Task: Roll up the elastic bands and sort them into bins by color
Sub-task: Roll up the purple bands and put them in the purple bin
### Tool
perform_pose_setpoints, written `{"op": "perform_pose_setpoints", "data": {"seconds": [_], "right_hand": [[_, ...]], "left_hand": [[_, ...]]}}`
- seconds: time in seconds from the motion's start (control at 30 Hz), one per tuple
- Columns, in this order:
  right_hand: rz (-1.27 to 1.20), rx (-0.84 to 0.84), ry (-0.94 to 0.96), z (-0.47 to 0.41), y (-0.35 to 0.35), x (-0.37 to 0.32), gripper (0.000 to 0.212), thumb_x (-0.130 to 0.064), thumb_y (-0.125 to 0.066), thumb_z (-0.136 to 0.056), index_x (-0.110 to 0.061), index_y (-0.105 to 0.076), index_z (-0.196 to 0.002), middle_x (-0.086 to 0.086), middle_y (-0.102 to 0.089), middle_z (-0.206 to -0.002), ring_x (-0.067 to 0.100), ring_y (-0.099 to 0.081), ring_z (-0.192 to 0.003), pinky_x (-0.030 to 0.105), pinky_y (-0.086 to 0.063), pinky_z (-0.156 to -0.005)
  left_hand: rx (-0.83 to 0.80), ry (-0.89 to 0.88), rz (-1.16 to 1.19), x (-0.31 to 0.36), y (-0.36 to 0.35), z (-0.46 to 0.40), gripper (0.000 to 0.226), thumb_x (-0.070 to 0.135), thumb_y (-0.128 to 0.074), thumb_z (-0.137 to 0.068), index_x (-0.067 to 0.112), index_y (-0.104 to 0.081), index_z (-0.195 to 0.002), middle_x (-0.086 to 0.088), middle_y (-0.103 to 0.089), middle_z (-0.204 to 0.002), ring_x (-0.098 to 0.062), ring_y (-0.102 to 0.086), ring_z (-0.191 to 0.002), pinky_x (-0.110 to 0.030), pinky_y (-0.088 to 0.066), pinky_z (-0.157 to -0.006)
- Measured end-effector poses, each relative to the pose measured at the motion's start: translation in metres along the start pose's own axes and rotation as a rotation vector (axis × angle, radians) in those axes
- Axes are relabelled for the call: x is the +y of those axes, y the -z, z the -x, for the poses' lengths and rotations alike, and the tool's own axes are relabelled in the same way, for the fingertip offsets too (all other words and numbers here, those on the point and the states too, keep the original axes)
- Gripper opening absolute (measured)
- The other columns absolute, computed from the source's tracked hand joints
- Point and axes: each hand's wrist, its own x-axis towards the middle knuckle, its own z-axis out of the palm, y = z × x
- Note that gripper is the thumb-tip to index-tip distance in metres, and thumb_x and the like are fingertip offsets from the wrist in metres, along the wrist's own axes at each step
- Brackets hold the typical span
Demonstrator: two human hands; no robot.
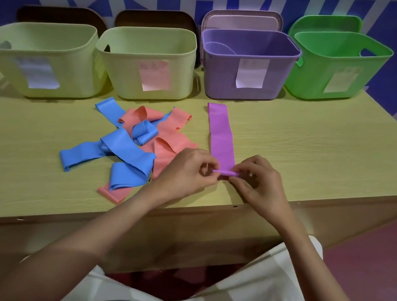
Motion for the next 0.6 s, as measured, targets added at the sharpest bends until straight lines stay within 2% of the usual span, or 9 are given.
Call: {"op": "perform_pose_setpoints", "data": {"seconds": [0.03,0.1,0.2,0.27,0.33,0.4,0.5,0.6], "right_hand": [[-0.061,0.020,-0.005,0.001,0.002,-0.004,0.016,-0.011,-0.078,-0.079,-0.007,-0.073,-0.094,0.002,-0.059,-0.089,0.005,-0.057,-0.083,0.008,-0.044,-0.070],[-0.153,0.035,0.015,0.001,0.005,-0.013,0.015,-0.016,-0.074,-0.082,-0.008,-0.072,-0.094,0.003,-0.064,-0.091,0.005,-0.059,-0.088,0.011,-0.041,-0.076],[-0.358,0.025,-0.014,-0.002,0.004,-0.025,0.011,-0.016,-0.068,-0.085,-0.012,-0.069,-0.095,0.001,-0.070,-0.096,0.017,-0.064,-0.096,0.031,-0.045,-0.086],[-0.490,0.034,-0.059,-0.003,0.000,-0.035,0.009,-0.013,-0.065,-0.086,-0.013,-0.067,-0.095,0.006,-0.070,-0.096,0.026,-0.065,-0.095,0.038,-0.048,-0.088],[-0.548,0.049,-0.064,-0.004,-0.005,-0.044,0.008,-0.012,-0.062,-0.088,-0.010,-0.064,-0.095,0.012,-0.068,-0.093,0.026,-0.063,-0.091,0.034,-0.049,-0.084],[-0.533,0.061,-0.047,-0.006,-0.010,-0.050,0.007,-0.013,-0.060,-0.090,-0.008,-0.060,-0.096,0.012,-0.065,-0.091,0.021,-0.061,-0.086,0.028,-0.048,-0.080],[-0.372,0.098,0.022,-0.009,-0.015,-0.054,0.009,-0.014,-0.058,-0.091,-0.006,-0.058,-0.096,0.003,-0.064,-0.090,0.014,-0.060,-0.082,0.022,-0.046,-0.078],[-0.291,0.117,0.054,-0.012,-0.019,-0.058,0.008,-0.015,-0.058,-0.092,-0.009,-0.057,-0.097,-0.005,-0.063,-0.090,0.005,-0.058,-0.080,0.016,-0.044,-0.077]], "left_hand": [[0.004,0.047,0.078,0.002,0.004,0.002,0.006,0.006,-0.070,-0.078,0.010,-0.073,-0.081,0.002,-0.061,-0.063,-0.010,-0.050,-0.057,-0.029,-0.043,-0.057],[0.003,0.158,0.250,0.005,0.012,0.006,0.007,0.004,-0.072,-0.079,0.011,-0.074,-0.080,0.010,-0.055,-0.056,-0.004,-0.045,-0.052,-0.022,-0.040,-0.054],[-0.012,0.258,0.473,0.014,0.028,0.008,0.005,0.003,-0.073,-0.080,0.007,-0.074,-0.083,0.005,-0.056,-0.056,-0.001,-0.047,-0.051,-0.015,-0.040,-0.053],[-0.006,0.337,0.565,0.017,0.037,0.009,0.007,0.004,-0.073,-0.080,0.010,-0.075,-0.083,0.005,-0.064,-0.061,-0.001,-0.053,-0.056,-0.015,-0.044,-0.056],[-0.024,0.465,0.693,0.016,0.044,0.010,0.006,0.007,-0.073,-0.080,0.012,-0.075,-0.081,0.007,-0.063,-0.060,-0.005,-0.052,-0.058,-0.022,-0.042,-0.058],[-0.038,0.535,0.809,0.014,0.049,0.012,0.004,0.010,-0.074,-0.079,0.012,-0.076,-0.082,0.001,-0.061,-0.062,-0.012,-0.048,-0.061,-0.029,-0.037,-0.060],[0.009,0.505,0.785,0.014,0.054,0.018,0.009,0.012,-0.074,-0.080,0.013,-0.072,-0.089,-0.001,-0.066,-0.069,-0.012,-0.052,-0.062,-0.032,-0.048,-0.060],[0.093,0.419,0.668,0.018,0.055,0.024,0.007,0.014,-0.072,-0.083,0.015,-0.072,-0.090,-0.013,-0.067,-0.085,-0.015,-0.055,-0.068,-0.055,-0.053,-0.060]]}}
